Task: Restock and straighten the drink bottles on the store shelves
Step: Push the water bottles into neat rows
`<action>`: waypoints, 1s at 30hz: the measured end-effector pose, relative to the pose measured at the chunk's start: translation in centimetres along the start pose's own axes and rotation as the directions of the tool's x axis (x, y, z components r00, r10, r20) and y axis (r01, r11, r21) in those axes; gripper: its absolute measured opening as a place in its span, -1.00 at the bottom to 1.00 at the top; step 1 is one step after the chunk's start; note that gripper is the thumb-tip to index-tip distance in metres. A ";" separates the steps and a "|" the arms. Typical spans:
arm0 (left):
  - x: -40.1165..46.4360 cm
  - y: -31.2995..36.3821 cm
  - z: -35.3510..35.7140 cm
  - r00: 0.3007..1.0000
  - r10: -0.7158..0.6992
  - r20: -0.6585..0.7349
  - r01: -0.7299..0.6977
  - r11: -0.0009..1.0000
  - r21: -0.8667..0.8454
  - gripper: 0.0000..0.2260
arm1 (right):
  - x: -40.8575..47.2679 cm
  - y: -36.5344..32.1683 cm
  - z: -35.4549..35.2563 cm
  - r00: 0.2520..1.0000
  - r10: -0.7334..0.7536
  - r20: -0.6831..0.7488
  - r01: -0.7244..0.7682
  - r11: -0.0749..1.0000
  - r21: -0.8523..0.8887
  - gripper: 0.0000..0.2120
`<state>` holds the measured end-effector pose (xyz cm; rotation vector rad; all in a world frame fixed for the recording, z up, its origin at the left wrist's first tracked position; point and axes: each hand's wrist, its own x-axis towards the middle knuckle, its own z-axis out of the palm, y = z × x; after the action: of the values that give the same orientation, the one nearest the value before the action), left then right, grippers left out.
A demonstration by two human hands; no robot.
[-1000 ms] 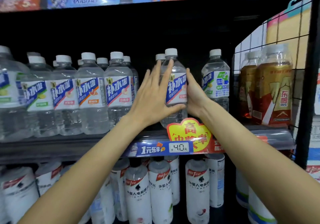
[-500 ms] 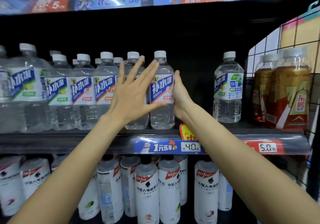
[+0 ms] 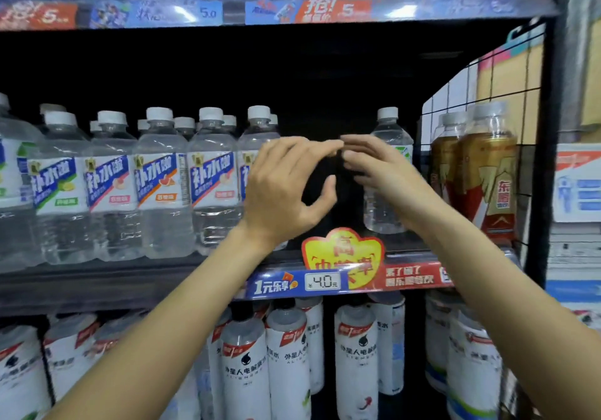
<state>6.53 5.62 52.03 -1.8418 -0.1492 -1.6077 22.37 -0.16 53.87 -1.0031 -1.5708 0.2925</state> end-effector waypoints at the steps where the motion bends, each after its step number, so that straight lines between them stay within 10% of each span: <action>1: 0.4 0.4 0.9 0.998 -0.057 0.042 0.058 0.998 -0.024 -0.68 | -0.8 0.5 -1.4 0.992 -0.090 -0.088 0.083 0.993 -0.084 -0.75; 7: 2.2 1.1 7.7 0.733 -0.409 0.544 0.533 0.842 -0.085 -0.21 | -0.7 5.0 -5.1 0.928 -0.234 -0.289 0.060 0.861 -0.504 -0.60; 11: 3.2 1.2 10.6 0.630 -0.436 0.643 0.654 0.745 -0.136 -0.11 | 0.4 6.6 -4.9 0.988 -0.022 -0.155 -0.029 0.947 -0.320 -0.37; 21: 2.3 0.5 6.9 0.742 -0.498 0.449 0.589 0.804 -0.080 -0.50 | 0.5 5.5 -3.3 0.999 0.028 0.032 -0.026 0.997 -0.078 -0.13; 30: 1.6 -2.2 0.7 0.932 -0.107 0.346 -0.053 0.905 0.422 -0.53 | 0.8 3.2 0.4 0.961 0.118 0.251 -0.159 0.976 0.151 -0.49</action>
<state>6.35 7.17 54.36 -1.7651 -0.6441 -1.1179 23.50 2.48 52.12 -0.9732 -1.6622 0.6567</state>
